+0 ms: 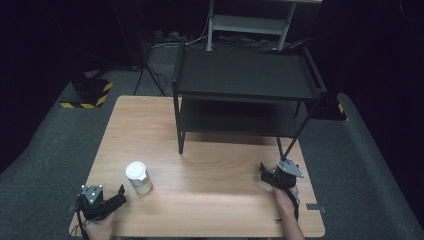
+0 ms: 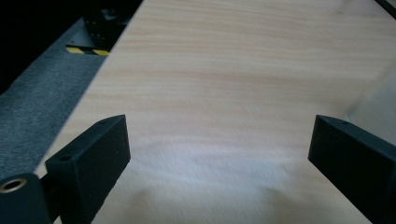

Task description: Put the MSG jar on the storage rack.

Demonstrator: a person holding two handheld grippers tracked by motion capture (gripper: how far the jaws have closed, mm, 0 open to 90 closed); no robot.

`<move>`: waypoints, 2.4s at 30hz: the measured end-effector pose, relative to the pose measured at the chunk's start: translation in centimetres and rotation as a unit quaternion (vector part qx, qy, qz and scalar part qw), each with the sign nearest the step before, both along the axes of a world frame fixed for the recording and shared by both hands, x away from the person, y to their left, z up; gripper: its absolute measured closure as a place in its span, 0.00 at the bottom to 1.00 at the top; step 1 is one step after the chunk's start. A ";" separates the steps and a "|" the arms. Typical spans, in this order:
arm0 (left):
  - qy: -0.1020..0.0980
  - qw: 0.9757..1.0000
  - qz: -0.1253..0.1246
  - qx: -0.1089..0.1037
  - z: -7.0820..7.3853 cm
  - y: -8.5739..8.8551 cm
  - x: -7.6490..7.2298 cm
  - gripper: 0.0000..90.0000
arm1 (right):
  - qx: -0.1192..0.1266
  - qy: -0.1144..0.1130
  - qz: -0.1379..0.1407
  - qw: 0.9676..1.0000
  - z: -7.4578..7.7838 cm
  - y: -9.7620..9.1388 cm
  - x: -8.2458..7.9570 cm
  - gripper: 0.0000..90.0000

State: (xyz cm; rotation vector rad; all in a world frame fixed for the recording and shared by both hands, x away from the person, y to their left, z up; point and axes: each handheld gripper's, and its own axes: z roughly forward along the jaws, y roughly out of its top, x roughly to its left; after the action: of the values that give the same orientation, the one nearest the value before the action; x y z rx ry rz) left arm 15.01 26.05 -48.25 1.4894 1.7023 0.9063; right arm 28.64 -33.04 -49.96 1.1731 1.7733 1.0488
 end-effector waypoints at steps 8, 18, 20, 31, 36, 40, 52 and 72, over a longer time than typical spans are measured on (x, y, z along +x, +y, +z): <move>-0.013 0.997 -0.069 -0.014 -0.2 -0.4 -1.8 0.06 | -0.003 0.001 -0.002 1.000 0.0 0.1 0.0 0.11; -0.019 0.992 -0.127 -0.010 0.0 -2.1 -0.1 0.07 | -0.002 0.001 -0.002 1.000 0.0 0.1 0.0 0.11; -0.022 0.991 -0.129 -0.010 0.1 -2.5 0.5 0.07 | -0.001 0.001 -0.002 1.000 0.0 0.0 0.0 0.11; -0.028 0.991 -0.127 -0.011 -0.2 -3.5 2.5 0.13 | 0.004 0.001 -0.003 1.000 0.0 -0.1 0.0 0.11; -0.037 0.992 -0.123 -0.014 -0.5 -3.5 2.9 0.19 | 0.005 0.001 -0.002 1.000 0.0 -0.1 0.0 0.11; -0.040 0.991 -0.124 -0.016 -0.7 -3.6 3.2 0.25 | 0.006 0.001 -0.002 1.000 0.0 -0.1 0.0 0.11; -0.045 0.991 -0.122 -0.009 -0.8 -3.9 3.4 0.33 | 0.009 0.001 -0.002 1.000 0.0 -0.2 0.0 0.11; -0.050 0.988 -0.145 0.003 0.1 -3.9 3.8 0.35 | 0.012 0.003 0.000 1.000 0.0 -0.3 0.1 0.11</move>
State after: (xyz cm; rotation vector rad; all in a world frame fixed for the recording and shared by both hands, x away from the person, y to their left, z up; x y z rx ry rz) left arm 18.84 22.17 -48.11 1.6158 1.3675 0.8153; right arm 28.69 -33.37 -49.93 1.1926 1.7686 1.0702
